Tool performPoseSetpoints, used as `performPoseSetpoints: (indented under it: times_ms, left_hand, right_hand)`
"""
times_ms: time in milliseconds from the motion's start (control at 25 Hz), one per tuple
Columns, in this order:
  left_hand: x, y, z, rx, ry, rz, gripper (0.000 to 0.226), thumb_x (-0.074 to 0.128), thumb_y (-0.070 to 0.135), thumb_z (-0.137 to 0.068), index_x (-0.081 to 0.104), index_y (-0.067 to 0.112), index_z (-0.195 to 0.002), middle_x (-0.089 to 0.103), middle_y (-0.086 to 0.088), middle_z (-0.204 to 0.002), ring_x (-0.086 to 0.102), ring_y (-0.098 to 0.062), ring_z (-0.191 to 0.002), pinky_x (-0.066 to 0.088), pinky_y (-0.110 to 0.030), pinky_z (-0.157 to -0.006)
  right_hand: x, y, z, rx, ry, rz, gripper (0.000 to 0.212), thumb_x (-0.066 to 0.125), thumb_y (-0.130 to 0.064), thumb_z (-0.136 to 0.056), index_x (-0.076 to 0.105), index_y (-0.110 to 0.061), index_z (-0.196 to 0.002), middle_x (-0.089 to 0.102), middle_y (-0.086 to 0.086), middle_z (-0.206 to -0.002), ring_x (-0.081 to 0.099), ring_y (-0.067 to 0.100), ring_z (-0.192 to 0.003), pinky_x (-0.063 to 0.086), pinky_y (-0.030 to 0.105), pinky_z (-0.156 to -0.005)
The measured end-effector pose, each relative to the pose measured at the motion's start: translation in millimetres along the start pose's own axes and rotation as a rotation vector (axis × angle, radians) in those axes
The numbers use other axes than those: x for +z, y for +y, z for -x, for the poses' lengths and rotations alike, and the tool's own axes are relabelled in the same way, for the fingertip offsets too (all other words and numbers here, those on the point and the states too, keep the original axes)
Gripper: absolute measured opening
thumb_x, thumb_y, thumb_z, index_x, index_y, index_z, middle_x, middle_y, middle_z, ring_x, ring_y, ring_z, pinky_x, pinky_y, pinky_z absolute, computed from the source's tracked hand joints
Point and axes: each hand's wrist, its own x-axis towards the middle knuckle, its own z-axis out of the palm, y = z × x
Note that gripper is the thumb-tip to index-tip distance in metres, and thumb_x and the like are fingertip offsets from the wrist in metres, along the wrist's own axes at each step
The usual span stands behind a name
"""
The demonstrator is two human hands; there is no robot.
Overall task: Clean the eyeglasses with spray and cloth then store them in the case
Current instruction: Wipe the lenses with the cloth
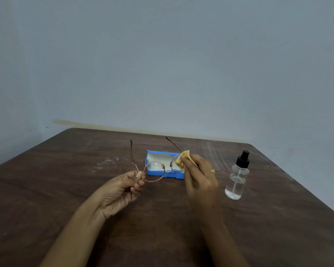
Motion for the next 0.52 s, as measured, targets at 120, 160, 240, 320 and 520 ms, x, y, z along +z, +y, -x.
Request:
performPoseSetpoints:
  times_ms: [120, 160, 240, 320, 520]
  left_hand:
    - [0.0, -0.3, -0.8, -0.002, 0.006, 0.025, 0.021, 0.034, -0.006, -0.086, 0.049, 0.004, -0.076, 0.053, -0.002, -0.049, 0.044, -0.006, -0.033, 0.038, -0.008, -0.034]
    - [0.0, 0.2, -0.9, -0.002, 0.006, 0.038, 0.021, 0.034, -0.008, -0.085, 0.049, 0.004, -0.076, 0.053, -0.002, -0.049, 0.044, -0.006, -0.033, 0.038, -0.008, -0.034]
    - [0.3, 1.3, -0.7, 0.004, 0.006, 0.064, 0.019, 0.037, -0.009, -0.078, 0.05, 0.003, -0.077, 0.053, -0.003, -0.048, 0.044, -0.007, -0.033, 0.038, -0.008, -0.034]
    - [1.4, 2.4, -0.1, 0.011, 0.0, 0.088, 0.016, 0.043, -0.007, -0.069, 0.051, 0.003, -0.077, 0.052, -0.003, -0.048, 0.043, -0.009, -0.032, 0.037, -0.007, -0.033]
    - [0.6, 3.6, 1.8, 0.029, -0.012, 0.127, 0.019, 0.061, -0.008, -0.055, 0.055, 0.002, -0.07, 0.051, -0.004, -0.048, 0.043, -0.009, -0.031, 0.037, -0.007, -0.033]
  right_hand:
    - [-2.1, -3.4, -0.3, -0.052, -0.057, -0.011, 0.027, 0.058, 0.006, -0.076, 0.069, 0.0, -0.1, 0.069, 0.013, -0.102, 0.052, 0.012, -0.097, 0.044, 0.022, -0.085]
    - [-2.4, -3.9, -0.7, -0.065, -0.073, -0.02, 0.027, 0.059, 0.006, -0.076, 0.069, 0.0, -0.1, 0.07, 0.012, -0.102, 0.052, 0.011, -0.097, 0.045, 0.022, -0.084]
    - [-2.8, -4.7, -0.7, -0.093, -0.1, -0.039, 0.027, 0.061, 0.007, -0.075, 0.07, -0.001, -0.099, 0.07, 0.011, -0.1, 0.052, 0.009, -0.094, 0.044, 0.02, -0.083]
    - [-2.4, -4.6, -0.1, -0.101, -0.128, -0.042, 0.027, 0.061, 0.007, -0.074, 0.07, -0.001, -0.098, 0.071, 0.011, -0.098, 0.053, 0.008, -0.094, 0.045, 0.021, -0.083]
    - [-2.5, -1.9, 0.9, -0.071, -0.117, -0.02, 0.025, 0.064, 0.008, -0.072, 0.071, 0.0, -0.094, 0.072, 0.011, -0.095, 0.054, 0.009, -0.092, 0.045, 0.02, -0.081]
